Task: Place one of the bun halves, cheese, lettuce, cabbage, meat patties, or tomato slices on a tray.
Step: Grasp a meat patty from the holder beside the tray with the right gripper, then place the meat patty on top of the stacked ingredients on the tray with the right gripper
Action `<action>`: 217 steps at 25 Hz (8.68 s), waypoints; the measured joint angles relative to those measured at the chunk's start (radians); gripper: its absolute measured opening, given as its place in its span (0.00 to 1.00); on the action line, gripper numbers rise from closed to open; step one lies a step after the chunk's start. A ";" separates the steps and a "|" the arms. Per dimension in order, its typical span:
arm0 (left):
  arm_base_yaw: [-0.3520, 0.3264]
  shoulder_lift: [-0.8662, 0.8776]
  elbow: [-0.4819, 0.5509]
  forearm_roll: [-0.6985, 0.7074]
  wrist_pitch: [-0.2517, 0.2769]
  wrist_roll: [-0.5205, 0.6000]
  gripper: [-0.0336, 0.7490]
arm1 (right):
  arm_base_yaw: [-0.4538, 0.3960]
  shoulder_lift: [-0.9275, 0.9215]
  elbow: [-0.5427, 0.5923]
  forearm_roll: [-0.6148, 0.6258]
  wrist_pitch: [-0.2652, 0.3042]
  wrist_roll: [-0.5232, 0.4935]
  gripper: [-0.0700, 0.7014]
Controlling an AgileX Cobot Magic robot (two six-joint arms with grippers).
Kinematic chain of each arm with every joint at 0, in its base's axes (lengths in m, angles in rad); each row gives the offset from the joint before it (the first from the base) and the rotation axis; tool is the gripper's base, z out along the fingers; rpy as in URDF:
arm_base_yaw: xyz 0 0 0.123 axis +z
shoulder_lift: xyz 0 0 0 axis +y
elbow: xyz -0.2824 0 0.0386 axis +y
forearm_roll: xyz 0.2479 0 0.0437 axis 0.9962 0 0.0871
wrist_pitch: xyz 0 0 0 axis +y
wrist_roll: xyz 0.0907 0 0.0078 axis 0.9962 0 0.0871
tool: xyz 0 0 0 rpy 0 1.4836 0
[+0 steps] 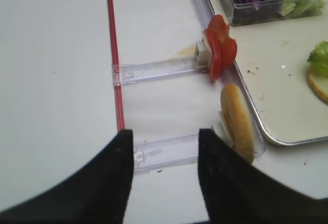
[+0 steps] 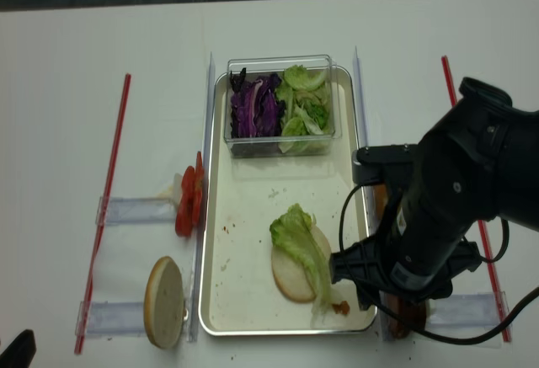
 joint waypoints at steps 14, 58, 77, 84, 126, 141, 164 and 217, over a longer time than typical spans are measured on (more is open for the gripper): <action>0.000 0.000 0.000 0.000 0.000 0.000 0.41 | 0.000 0.055 0.000 -0.002 -0.017 0.004 0.71; 0.000 0.000 0.000 0.000 0.000 0.000 0.41 | 0.000 0.087 0.000 -0.034 0.010 0.021 0.44; 0.000 0.000 0.000 0.000 0.000 0.000 0.41 | 0.000 0.087 0.000 -0.051 0.018 0.037 0.22; 0.000 0.000 0.000 0.000 0.000 0.000 0.41 | 0.000 0.087 0.000 -0.051 0.018 0.038 0.21; 0.000 0.000 0.000 0.000 0.000 0.000 0.41 | 0.000 -0.153 0.000 0.064 0.020 -0.009 0.21; 0.000 0.000 0.000 0.000 0.000 0.000 0.41 | 0.000 -0.090 0.000 0.217 -0.175 -0.163 0.21; 0.000 0.000 0.000 0.000 0.000 0.000 0.41 | -0.291 0.227 0.000 1.086 -0.047 -1.108 0.21; 0.000 0.000 0.000 0.000 0.000 0.000 0.41 | -0.306 0.347 -0.002 1.075 -0.126 -1.162 0.21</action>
